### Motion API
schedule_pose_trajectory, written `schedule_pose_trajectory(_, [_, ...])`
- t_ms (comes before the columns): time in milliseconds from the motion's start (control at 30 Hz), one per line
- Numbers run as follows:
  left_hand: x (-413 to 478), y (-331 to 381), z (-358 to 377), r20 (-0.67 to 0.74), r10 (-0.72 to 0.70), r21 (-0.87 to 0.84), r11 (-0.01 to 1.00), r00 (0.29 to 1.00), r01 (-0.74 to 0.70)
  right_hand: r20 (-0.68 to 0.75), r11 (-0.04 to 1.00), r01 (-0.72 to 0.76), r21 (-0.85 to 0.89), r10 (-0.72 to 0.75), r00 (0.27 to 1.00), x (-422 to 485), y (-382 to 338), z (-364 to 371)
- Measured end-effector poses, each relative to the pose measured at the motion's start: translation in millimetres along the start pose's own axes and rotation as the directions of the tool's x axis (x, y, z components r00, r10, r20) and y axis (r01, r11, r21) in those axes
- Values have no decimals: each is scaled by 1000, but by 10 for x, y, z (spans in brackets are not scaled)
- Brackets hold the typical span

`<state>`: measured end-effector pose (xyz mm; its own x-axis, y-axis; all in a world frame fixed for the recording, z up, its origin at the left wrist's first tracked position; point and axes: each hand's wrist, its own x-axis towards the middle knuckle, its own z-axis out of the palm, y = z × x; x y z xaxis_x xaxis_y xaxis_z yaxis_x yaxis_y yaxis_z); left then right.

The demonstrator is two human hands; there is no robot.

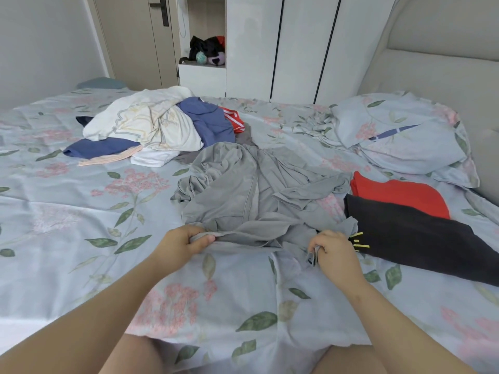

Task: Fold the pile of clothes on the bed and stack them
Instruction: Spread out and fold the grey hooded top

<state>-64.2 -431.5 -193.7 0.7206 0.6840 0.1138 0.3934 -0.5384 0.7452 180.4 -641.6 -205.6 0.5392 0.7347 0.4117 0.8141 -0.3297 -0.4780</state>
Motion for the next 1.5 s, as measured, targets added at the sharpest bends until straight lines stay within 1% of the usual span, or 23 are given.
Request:
schedule_pose_trajectory(67, [-39,30,-73,48,-5,37,999,999,3,71,989,53,-141,-43,997,-51,21,-123])
schedule_pose_trajectory(100, [-72,44,-117,100,-21,74,997,995,13,174,966,81,-244,-38,984,-83,6,-206])
schedule_pose_trajectory(200, [-201,107,-226,380,-154,308,951,912,32,474,789,105,-605,250,844,-177,38,-441])
schedule_pose_trajectory(267, [-292,184,-246,505,-323,455,888,801,71,497,722,37,-691,438,749,-219,30,-525])
schedule_pose_trajectory(333, [-335,263,-245,538,-407,423,888,738,181,479,730,-38,-682,486,731,-233,-96,-564])
schedule_pose_trajectory(400, [-311,277,-209,449,-391,271,916,803,295,390,755,-52,-653,394,832,-210,-251,-520])
schedule_pose_trajectory(467, [-253,192,-156,160,-347,247,920,924,303,233,825,-92,-558,262,937,-193,-417,-383])
schedule_pose_trajectory(533, [-220,73,-70,-70,-340,300,889,938,345,190,946,-218,-238,266,945,-141,-540,-181])
schedule_pose_trajectory(600, [-214,4,48,-87,-429,255,863,899,436,322,942,-334,26,308,895,-72,-624,-4])
schedule_pose_trajectory(667, [-215,-1,138,-80,-507,185,838,858,513,387,942,-335,-16,315,867,-25,-669,158])
schedule_pose_trajectory(733, [-226,38,186,-129,-562,114,810,817,575,352,959,-282,-39,277,894,1,-682,260])
schedule_pose_trajectory(800, [-219,30,207,-161,-600,133,774,784,619,321,961,-249,121,200,926,18,-702,281])
schedule_pose_trajectory(867, [-202,-21,199,-169,-592,177,769,788,615,329,852,-371,370,253,910,40,-720,182])
schedule_pose_trajectory(933, [-171,-105,137,-146,-572,84,806,807,586,331,691,-521,500,404,853,71,-661,34])
schedule_pose_trajectory(1000, [-160,-180,28,-88,-587,-106,809,805,578,422,750,-608,260,478,770,22,-553,-118])
schedule_pose_trajectory(1067, [-158,-201,-102,-41,-624,-265,760,780,594,625,806,-581,-112,512,589,-74,-493,-257])
schedule_pose_trajectory(1100, [-156,-220,-139,-29,-645,-281,738,763,613,687,797,-560,-228,539,487,-109,-495,-290])
schedule_pose_trajectory(1133, [-146,-232,-148,-23,-658,-271,729,753,629,707,786,-548,-286,559,433,-121,-487,-283])
schedule_pose_trajectory(1167, [-133,-223,-143,-16,-661,-259,727,750,636,691,788,-543,-290,565,451,-104,-478,-245])
schedule_pose_trajectory(1233, [-100,-162,-108,-3,-649,-243,738,761,629,580,824,-535,-188,533,616,-15,-453,-103])
schedule_pose_trajectory(1300, [-85,-110,-12,21,-630,-106,771,777,628,509,835,-548,-42,490,708,55,-478,55])
schedule_pose_trajectory(1400, [-273,-14,178,-166,-516,246,804,841,542,552,813,-576,83,444,706,44,-507,217])
schedule_pose_trajectory(1500, [-543,9,329,-285,-180,253,933,941,255,592,703,-680,206,464,659,-8,-448,218])
